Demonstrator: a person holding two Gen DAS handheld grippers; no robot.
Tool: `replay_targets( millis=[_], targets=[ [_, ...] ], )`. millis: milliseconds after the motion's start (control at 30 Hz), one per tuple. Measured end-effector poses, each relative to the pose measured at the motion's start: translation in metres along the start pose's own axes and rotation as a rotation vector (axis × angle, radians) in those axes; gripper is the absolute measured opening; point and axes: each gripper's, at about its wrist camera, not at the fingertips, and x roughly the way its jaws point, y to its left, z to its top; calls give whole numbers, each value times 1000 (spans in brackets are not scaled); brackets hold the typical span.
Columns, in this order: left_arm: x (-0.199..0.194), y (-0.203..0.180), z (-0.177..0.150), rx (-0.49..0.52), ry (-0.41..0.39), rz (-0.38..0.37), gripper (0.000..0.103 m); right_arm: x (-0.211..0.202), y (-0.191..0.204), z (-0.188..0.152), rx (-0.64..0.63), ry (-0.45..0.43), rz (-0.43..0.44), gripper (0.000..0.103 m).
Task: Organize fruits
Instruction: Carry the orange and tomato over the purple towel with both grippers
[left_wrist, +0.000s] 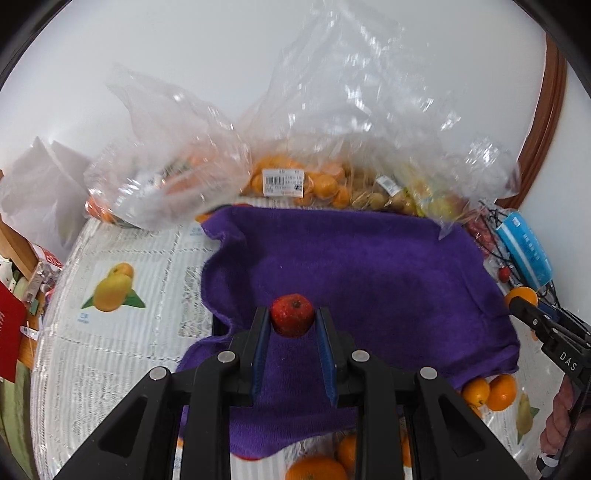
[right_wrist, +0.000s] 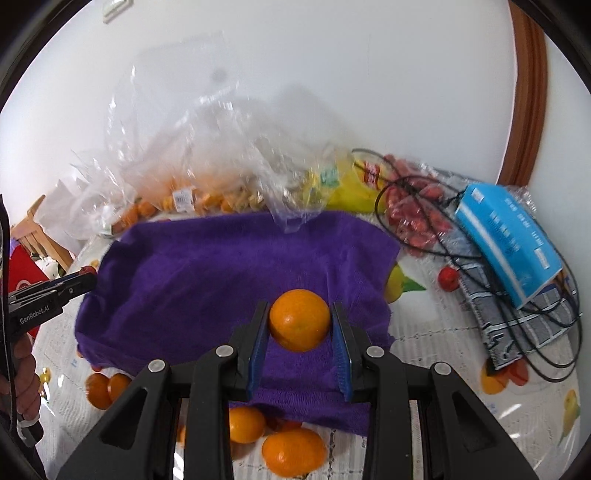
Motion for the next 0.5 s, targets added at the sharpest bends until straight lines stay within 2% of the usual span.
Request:
replay_targets(
  millis=[500],
  targets=[
    [33,0,-13,12,65,-6,25,41,1,-13,1,87,-2,32]
  ],
)
